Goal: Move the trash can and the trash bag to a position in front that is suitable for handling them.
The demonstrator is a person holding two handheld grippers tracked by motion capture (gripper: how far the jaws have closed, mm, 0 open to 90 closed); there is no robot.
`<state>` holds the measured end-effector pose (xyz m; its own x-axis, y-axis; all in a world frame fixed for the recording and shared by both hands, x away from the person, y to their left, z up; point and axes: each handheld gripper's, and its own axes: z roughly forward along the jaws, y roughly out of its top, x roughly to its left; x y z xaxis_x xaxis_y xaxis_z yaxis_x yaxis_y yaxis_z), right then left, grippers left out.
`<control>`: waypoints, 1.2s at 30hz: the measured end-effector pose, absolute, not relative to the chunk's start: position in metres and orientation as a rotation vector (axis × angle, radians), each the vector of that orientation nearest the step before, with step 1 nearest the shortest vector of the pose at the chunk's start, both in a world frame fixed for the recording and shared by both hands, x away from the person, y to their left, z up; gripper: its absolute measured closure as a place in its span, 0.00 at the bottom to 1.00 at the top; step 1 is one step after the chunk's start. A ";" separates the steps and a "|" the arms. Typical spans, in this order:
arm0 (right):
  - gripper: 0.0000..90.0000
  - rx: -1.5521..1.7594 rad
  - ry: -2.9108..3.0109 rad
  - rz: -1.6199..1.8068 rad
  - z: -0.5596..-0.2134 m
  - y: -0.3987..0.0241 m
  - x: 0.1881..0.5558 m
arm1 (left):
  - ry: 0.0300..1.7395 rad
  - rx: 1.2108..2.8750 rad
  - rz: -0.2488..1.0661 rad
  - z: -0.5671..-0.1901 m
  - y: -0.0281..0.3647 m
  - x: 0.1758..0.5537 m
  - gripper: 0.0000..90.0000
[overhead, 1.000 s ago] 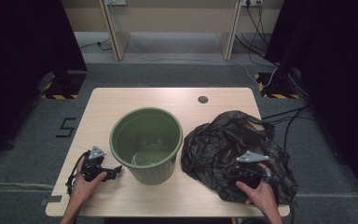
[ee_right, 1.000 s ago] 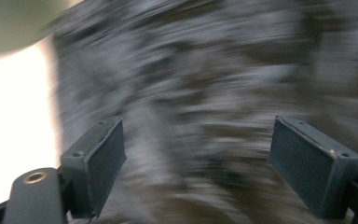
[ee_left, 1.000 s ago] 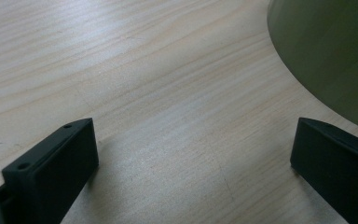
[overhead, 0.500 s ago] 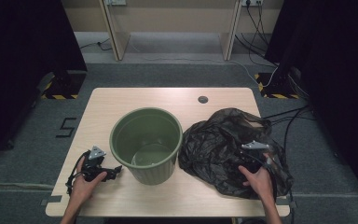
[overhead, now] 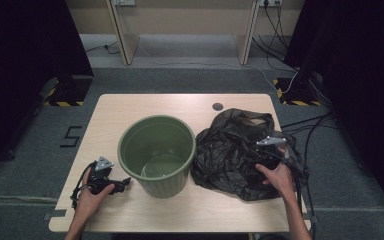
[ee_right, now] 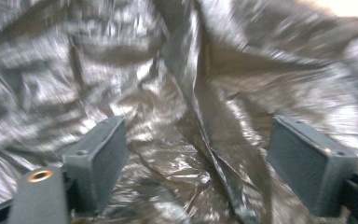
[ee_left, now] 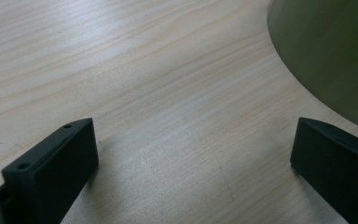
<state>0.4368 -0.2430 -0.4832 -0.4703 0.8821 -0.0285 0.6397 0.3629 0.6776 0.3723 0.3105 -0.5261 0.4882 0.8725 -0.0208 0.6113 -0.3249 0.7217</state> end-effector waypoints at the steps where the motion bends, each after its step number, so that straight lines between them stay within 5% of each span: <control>1: 0.20 1.338 2.161 0.844 -0.471 -0.232 0.424 | 1.218 2.057 0.494 -0.526 0.311 0.372 0.00; 7: 0.18 1.370 2.102 0.917 -0.472 -0.173 0.397 | 1.218 2.056 0.494 -0.526 0.310 0.372 0.00; 15: 0.24 1.363 2.230 0.797 -0.504 -0.128 0.412 | 1.218 2.057 0.495 -0.526 0.311 0.372 0.00; 28: 0.28 0.848 2.649 0.883 -0.502 -0.174 0.382 | 1.219 2.059 0.493 -0.526 0.311 0.372 0.00; 36: 0.25 1.015 2.550 0.851 -0.488 -0.208 0.367 | 1.219 2.059 0.494 -0.526 0.311 0.372 0.00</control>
<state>0.3674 -0.2079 -0.4881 -0.7194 0.6940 -0.0292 0.5373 0.5826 0.6098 0.3722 0.3105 -0.5259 0.4884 0.8724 -0.0201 0.6124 -0.3262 0.7201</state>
